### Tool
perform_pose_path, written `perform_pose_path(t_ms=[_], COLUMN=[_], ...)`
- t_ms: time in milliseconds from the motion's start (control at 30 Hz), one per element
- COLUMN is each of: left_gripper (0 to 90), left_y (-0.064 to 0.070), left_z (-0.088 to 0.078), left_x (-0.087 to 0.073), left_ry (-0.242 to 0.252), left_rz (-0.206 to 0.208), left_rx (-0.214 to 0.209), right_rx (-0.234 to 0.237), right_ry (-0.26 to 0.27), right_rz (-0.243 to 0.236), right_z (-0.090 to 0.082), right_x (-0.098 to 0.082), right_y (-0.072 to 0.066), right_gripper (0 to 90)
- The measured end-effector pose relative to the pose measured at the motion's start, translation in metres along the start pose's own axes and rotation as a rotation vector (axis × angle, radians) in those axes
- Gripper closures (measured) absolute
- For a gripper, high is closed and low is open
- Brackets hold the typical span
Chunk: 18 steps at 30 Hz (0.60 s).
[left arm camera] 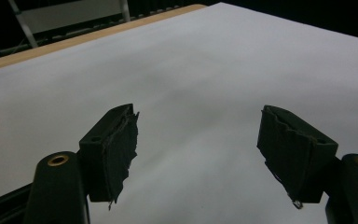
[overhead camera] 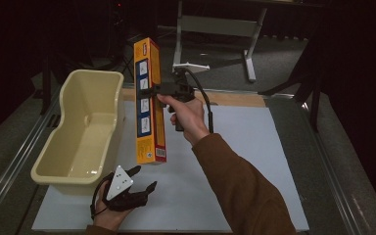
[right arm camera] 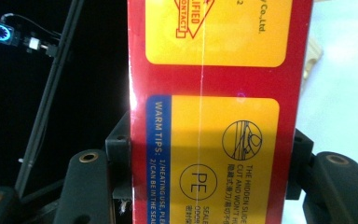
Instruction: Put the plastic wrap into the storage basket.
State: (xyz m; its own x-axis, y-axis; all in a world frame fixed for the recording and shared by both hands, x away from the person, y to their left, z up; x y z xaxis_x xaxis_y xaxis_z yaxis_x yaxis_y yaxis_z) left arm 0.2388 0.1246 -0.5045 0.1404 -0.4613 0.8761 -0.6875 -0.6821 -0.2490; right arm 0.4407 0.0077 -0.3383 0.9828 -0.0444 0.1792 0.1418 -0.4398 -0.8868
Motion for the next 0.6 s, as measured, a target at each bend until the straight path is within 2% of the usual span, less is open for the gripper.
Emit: perform_pose_path(t_ms=[367, 600], left_gripper=[28.0, 27.8], left_y=[0.002, 0.009], left_z=[-0.002, -0.001], left_x=[0.002, 0.004], left_ry=[0.020, 0.014], left_rz=[0.001, 0.031], left_rx=[-0.006, -0.012], right_rx=[0.037, 0.048], right_ry=[-0.004, 0.001], right_rz=[0.027, 0.054], right_z=[0.025, 0.041], right_x=[-0.003, -0.001], right_y=[-0.012, -0.015], right_gripper=[39.7, 39.7])
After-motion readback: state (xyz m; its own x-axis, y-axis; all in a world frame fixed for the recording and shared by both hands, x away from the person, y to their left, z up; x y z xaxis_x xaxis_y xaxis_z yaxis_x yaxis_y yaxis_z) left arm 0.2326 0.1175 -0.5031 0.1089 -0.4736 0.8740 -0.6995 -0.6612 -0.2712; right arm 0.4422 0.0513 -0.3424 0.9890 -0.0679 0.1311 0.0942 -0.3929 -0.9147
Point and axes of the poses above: each handheld gripper's, and its own axes: z roughly forward along the jaws, x roughly out of its top, y roughly to its right, the point moved 4 cm from there along z, roughly forward along the jaws, and after that the axes turned 15 degrees about z, right-handed, at the moved point
